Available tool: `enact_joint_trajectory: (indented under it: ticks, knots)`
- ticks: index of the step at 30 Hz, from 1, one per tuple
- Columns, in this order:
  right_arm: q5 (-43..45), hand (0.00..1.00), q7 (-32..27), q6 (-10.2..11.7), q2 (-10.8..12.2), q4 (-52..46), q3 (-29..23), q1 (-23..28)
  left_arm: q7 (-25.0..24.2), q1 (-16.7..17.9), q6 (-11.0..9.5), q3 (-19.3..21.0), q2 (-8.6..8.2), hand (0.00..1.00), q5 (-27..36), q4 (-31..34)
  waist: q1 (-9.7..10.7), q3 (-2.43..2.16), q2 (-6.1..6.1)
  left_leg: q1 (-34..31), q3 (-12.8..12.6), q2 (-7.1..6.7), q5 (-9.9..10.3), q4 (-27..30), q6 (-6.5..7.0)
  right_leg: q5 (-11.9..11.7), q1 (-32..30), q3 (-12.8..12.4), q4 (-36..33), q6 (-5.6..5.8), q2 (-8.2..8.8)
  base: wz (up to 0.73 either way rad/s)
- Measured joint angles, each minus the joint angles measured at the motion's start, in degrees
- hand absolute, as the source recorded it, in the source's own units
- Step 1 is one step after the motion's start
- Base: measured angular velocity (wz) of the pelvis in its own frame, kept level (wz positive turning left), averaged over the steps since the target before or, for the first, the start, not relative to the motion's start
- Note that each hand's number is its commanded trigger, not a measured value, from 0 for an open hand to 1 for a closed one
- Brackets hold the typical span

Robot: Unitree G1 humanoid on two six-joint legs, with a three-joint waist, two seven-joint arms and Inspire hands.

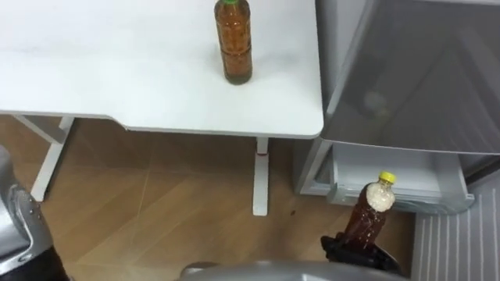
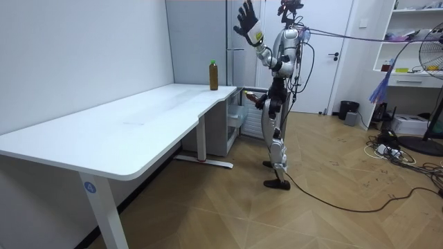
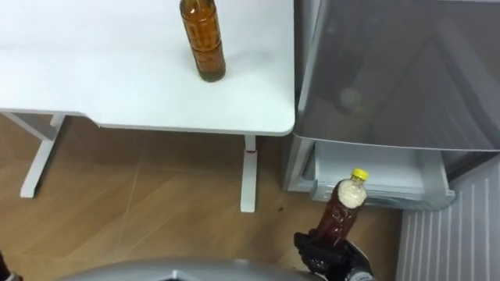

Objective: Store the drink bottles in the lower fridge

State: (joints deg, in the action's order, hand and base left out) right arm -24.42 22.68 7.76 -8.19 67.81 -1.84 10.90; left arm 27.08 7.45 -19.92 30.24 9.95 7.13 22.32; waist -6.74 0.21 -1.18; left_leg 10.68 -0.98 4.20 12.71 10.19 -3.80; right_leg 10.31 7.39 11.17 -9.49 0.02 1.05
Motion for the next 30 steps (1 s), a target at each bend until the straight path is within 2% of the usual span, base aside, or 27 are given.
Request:
enact_joint_trajectory:
  ticks: [3,5,10,12,14,15,17,23,27,30]
  knots:
    - [-0.4,1.00,-2.1,-1.7,0.0,-0.6,-0.6,0.0,1.6,3.7,2.9,-1.2,-0.23,0.00,0.3,-9.5,0.0,0.10,-0.48,-0.2,0.0,0.00,0.0,0.0,0.00,0.0,-0.2,0.1,-0.1,0.00,-0.01,0.00]
    - [-0.4,1.00,-2.8,-2.3,0.1,-1.4,-1.2,0.5,2.3,6.6,4.0,-1.3,-0.65,0.00,2.6,-11.2,0.4,0.01,-0.42,-0.2,-0.2,0.00,0.0,0.0,-0.01,0.0,-0.3,0.0,-0.1,0.00,-0.01,0.00]
    - [-2.4,1.00,-4.6,-2.9,0.0,-1.5,-3.2,1.8,4.8,9.7,4.1,-3.4,-0.70,0.00,5.8,-20.4,0.3,-0.25,-0.82,0.0,-0.3,0.00,0.0,-0.1,-0.01,0.0,-0.1,0.0,-0.2,0.00,0.03,0.01]
    - [-2.7,1.00,-5.3,-3.4,-0.1,-1.5,-4.1,2.0,5.3,10.2,4.1,-4.9,-0.72,0.00,10.4,-24.2,0.4,-0.37,-0.84,0.0,-0.2,0.02,0.0,-0.3,-0.01,0.0,-0.2,0.0,-0.3,-0.02,0.06,0.06]
    - [-3.4,1.00,-7.0,-4.1,-0.3,-1.5,-4.7,2.6,6.0,11.5,3.9,-6.8,-0.74,0.00,14.0,-31.0,0.0,-0.28,-0.56,0.6,-0.6,0.07,0.0,-0.8,0.00,0.1,-0.1,-0.1,-0.3,0.00,0.02,-0.10]
    - [-3.4,1.00,-7.7,-4.2,-0.4,-1.4,-5.2,3.0,6.0,12.2,3.9,-7.6,-0.76,0.00,15.8,-35.7,0.1,-0.40,-0.70,0.9,-0.8,0.02,0.0,-0.8,0.00,0.1,-0.1,-0.4,-0.3,0.02,0.09,-0.19]
    - [-3.4,1.00,-8.4,-4.3,-0.3,-1.5,-5.8,3.6,6.0,13.3,3.9,-9.4,-0.84,0.00,18.5,-41.3,0.7,-0.19,-0.89,0.8,-0.9,0.01,0.0,-0.8,-0.01,0.1,-0.2,-0.4,-0.3,0.04,0.09,-0.02]
    - [-5.2,1.00,-10.1,-6.4,-0.3,-1.1,-5.7,3.8,5.5,13.3,4.6,-16.8,-1.31,0.00,22.8,-58.1,0.9,-0.35,-0.67,0.5,-0.7,0.06,0.1,-0.9,0.12,0.2,-0.5,-0.7,-0.7,0.09,0.01,0.02]
    - [-9.6,1.00,-11.3,-7.1,-0.3,-1.1,-5.7,3.8,3.9,13.4,5.7,-17.0,-2.02,0.00,26.5,-64.4,0.8,-0.17,-0.73,1.0,-0.8,0.16,0.3,-1.6,0.39,0.2,-0.5,-0.9,-1.0,0.12,-0.09,0.00]
    - [-13.4,1.00,-12.9,-8.6,-0.4,-1.1,-6.4,2.8,2.1,13.4,7.5,-17.0,-2.74,0.00,27.2,-70.3,0.9,-0.12,-1.24,1.1,-0.8,0.13,0.6,-2.3,0.80,0.2,-0.8,-0.9,-1.5,0.26,-0.05,0.00]
